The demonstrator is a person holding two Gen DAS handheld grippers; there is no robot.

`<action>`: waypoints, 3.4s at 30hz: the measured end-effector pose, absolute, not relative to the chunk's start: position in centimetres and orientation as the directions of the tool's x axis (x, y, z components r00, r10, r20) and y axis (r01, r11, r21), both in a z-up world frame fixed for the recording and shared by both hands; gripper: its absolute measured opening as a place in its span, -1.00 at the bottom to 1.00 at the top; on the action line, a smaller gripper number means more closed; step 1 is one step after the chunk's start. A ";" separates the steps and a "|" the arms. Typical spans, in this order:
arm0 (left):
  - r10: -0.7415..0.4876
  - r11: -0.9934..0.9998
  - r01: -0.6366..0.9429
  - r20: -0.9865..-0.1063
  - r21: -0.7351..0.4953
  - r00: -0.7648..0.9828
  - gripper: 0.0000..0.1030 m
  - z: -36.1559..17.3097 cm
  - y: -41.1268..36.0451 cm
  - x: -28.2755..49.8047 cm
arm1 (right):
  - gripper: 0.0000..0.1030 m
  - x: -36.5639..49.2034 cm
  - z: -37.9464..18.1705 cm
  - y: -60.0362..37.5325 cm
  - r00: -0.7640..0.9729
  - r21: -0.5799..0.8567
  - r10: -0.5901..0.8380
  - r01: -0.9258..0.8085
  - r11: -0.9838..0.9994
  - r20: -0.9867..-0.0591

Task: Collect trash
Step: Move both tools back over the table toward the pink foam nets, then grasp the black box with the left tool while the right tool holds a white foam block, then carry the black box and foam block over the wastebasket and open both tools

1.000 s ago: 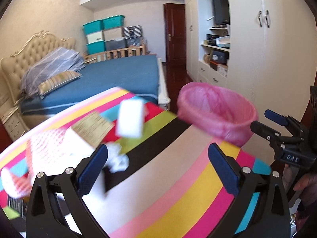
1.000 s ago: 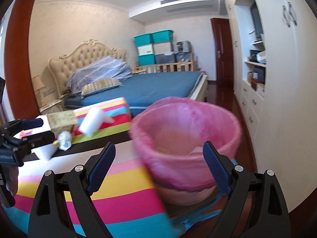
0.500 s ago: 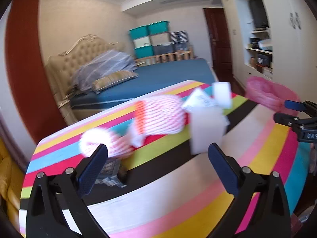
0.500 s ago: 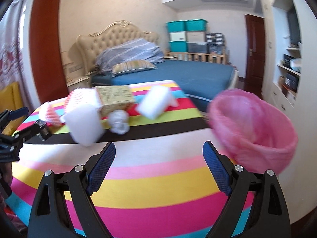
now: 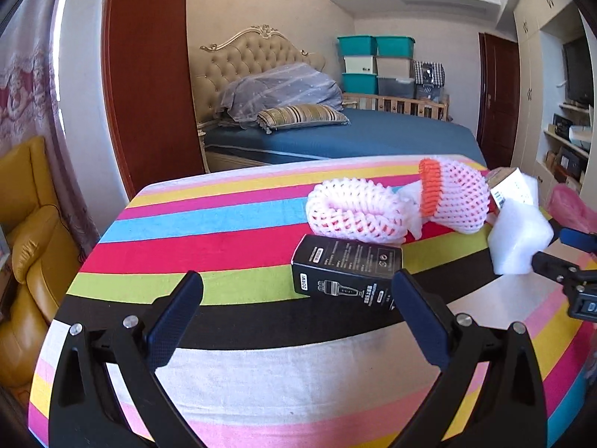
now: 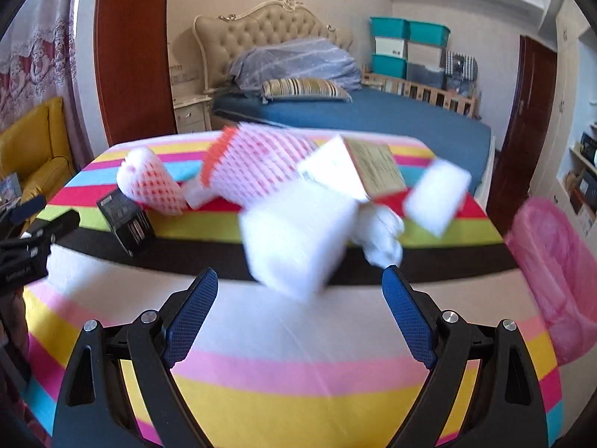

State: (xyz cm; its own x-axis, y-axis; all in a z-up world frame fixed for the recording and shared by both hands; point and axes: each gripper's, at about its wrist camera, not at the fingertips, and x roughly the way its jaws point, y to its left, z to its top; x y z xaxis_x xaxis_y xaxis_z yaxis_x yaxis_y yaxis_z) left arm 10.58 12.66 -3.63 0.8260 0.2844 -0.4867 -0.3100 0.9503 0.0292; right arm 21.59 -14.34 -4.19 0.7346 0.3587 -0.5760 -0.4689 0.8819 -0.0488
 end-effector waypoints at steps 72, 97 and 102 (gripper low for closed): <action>0.208 0.978 -0.188 -0.456 0.090 0.865 0.60 -3.3 11.0 13.2 | 0.11 21.7 -4.4 -15.0 0.759 0.038 0.386 -0.432 0.901 -0.524; 0.112 0.992 -0.078 -0.434 0.095 0.894 0.60 -2.9 5.0 10.2 | 0.11 17.7 -2.9 -17.8 0.793 -0.016 0.420 -0.475 0.880 -0.441; 0.064 0.997 -0.037 -0.433 0.071 0.899 0.61 -2.7 3.4 9.7 | 0.11 16.5 -3.2 -19.4 0.794 -0.037 0.429 -0.490 0.871 -0.430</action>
State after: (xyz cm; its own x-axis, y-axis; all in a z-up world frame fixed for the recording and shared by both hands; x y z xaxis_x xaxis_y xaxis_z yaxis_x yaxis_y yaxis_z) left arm 9.66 3.39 -2.66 0.8993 0.0638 -0.4326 -0.0368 0.9968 0.0706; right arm 16.49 -19.38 -3.22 0.7942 0.4291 -0.4304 -0.4904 0.8707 -0.0369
